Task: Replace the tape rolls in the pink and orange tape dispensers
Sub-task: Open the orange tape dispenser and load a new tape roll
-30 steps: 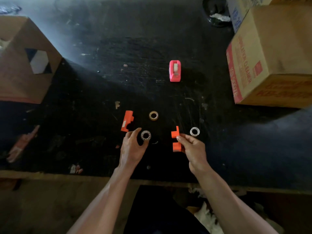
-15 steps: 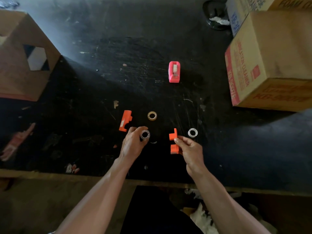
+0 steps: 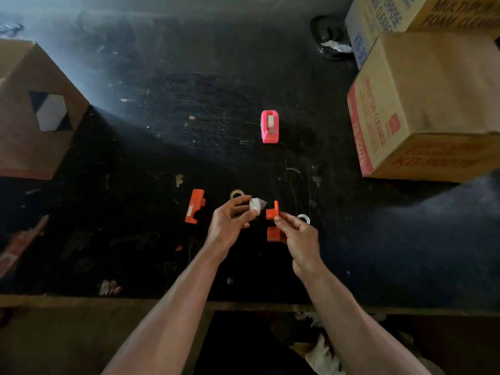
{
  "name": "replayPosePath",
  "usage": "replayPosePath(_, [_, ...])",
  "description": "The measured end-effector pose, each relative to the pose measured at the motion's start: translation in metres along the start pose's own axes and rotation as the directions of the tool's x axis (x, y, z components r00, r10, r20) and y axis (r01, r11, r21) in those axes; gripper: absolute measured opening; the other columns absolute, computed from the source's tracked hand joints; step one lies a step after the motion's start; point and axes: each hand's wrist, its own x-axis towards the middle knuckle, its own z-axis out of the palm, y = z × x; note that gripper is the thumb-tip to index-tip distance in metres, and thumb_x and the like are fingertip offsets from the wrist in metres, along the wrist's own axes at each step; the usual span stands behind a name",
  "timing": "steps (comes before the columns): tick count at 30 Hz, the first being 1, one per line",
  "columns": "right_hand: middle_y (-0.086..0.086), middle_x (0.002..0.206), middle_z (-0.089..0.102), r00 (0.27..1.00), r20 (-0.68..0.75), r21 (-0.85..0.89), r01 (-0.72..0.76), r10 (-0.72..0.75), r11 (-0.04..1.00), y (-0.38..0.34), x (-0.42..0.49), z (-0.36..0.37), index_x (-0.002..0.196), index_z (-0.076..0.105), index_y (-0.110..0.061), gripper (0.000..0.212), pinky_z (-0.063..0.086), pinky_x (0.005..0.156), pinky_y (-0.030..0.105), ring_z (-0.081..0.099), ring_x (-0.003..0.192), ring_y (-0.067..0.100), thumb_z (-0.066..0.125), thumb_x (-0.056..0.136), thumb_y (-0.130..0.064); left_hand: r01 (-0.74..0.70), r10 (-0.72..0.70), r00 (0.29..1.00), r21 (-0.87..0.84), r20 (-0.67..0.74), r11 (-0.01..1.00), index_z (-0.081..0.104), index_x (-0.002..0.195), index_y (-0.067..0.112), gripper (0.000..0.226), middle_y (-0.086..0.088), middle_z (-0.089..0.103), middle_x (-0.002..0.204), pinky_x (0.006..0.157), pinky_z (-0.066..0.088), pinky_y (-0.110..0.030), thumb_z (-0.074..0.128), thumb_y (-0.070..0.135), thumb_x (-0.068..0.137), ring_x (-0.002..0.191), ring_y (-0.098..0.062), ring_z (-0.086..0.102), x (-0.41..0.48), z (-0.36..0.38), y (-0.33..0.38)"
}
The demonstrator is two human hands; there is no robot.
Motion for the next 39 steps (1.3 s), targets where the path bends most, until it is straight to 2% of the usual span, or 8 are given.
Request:
replayPosePath(8, [-0.005,0.101,0.081,0.999,0.046,0.037,0.002,-0.004,0.999,-0.011,0.006,0.004,0.114,0.079,-0.022,0.021,0.062,0.088,0.034,0.077,0.100,0.013,0.073,0.094,-0.019,0.059,-0.047,0.993,-0.105,0.109,0.993,0.065,0.137,0.018,0.042,-0.006,0.079,0.117,0.087,0.061,-0.032,0.073,0.015,0.096,0.104,-0.017,0.078,0.001,0.007,0.007])
replayPosePath(15, [0.003,0.107,0.081,0.996,0.091,0.047,-0.014,0.010,0.999,-0.014,0.013,0.001,0.116,0.079,-0.018,0.023,0.060,0.097,0.044,0.077,0.102,0.017,0.072,0.094,-0.016,0.100,-0.084,0.985,-0.103,0.151,0.990,0.064,0.139,0.017,0.042,-0.006,0.080,0.115,0.099,0.060,-0.041,0.070,0.012,0.098,0.106,-0.018,0.077,0.008,0.006,0.009])
replayPosePath(19, [0.005,0.107,0.081,0.995,0.097,0.079,-0.039,0.031,0.996,-0.013,0.013,0.007,0.106,0.082,-0.023,0.016,0.058,0.099,0.047,0.077,0.103,0.021,0.076,0.091,-0.022,0.095,-0.075,0.981,-0.111,0.177,0.989,0.064,0.138,0.015,0.041,-0.009,0.079,0.117,0.103,0.057,-0.049,0.071,0.015,0.098,0.109,-0.025,0.077,0.010,0.010,0.008])
replayPosePath(25, [0.009,0.106,0.081,0.989,0.135,0.160,-0.084,0.063,0.983,-0.019,0.013,0.011,0.115,0.078,-0.014,0.022,0.058,0.100,0.047,0.078,0.102,0.023,0.069,0.096,-0.018,0.077,-0.056,0.984,-0.116,0.171,0.990,0.065,0.136,0.017,0.042,-0.009,0.079,0.118,0.100,0.059,-0.047,0.073,0.016,0.095,0.108,-0.024,0.077,0.014,0.010,0.013])
replayPosePath(32, [0.005,0.108,0.081,0.987,0.079,0.185,-0.152,0.140,0.971,-0.020,0.023,0.013,0.112,0.080,-0.018,0.020,0.056,0.102,0.045,0.076,0.104,0.021,0.072,0.094,-0.018,-0.005,0.000,0.998,0.066,0.070,0.998,0.065,0.137,0.027,0.046,0.004,0.076,0.118,0.082,0.059,-0.018,0.076,0.020,0.093,0.103,0.001,0.074,0.027,-0.003,0.018])
replayPosePath(34, [0.005,0.109,0.081,0.986,0.063,0.215,-0.166,0.156,0.963,-0.023,0.026,0.013,0.108,0.080,-0.019,0.017,0.057,0.100,0.043,0.076,0.105,0.021,0.072,0.094,-0.015,0.007,-0.010,1.000,0.115,0.028,0.993,0.065,0.137,0.028,0.047,0.008,0.075,0.115,0.086,0.059,-0.021,0.077,0.021,0.092,0.104,-0.001,0.073,0.034,-0.010,0.016])
replayPosePath(36, [0.007,0.109,0.081,0.984,0.050,0.249,-0.178,0.170,0.952,-0.025,0.027,0.013,0.105,0.080,-0.019,0.016,0.057,0.100,0.044,0.075,0.106,0.023,0.072,0.093,-0.013,-0.003,0.018,0.998,0.238,-0.058,0.971,0.065,0.138,0.025,0.049,0.009,0.075,0.115,0.096,0.059,-0.027,0.079,0.022,0.091,0.104,-0.003,0.072,0.042,-0.015,0.013])
replayPosePath(39, [0.005,0.103,0.082,0.982,0.034,0.261,-0.190,0.188,0.946,-0.027,0.029,0.014,0.102,0.080,-0.021,0.015,0.057,0.101,0.044,0.076,0.103,0.022,0.073,0.093,-0.011,-0.012,0.121,0.978,0.538,-0.169,0.843,0.063,0.141,0.021,0.052,0.000,0.070,0.127,0.098,0.054,-0.027,0.079,0.021,0.091,0.108,-0.009,0.068,0.052,-0.018,0.008])
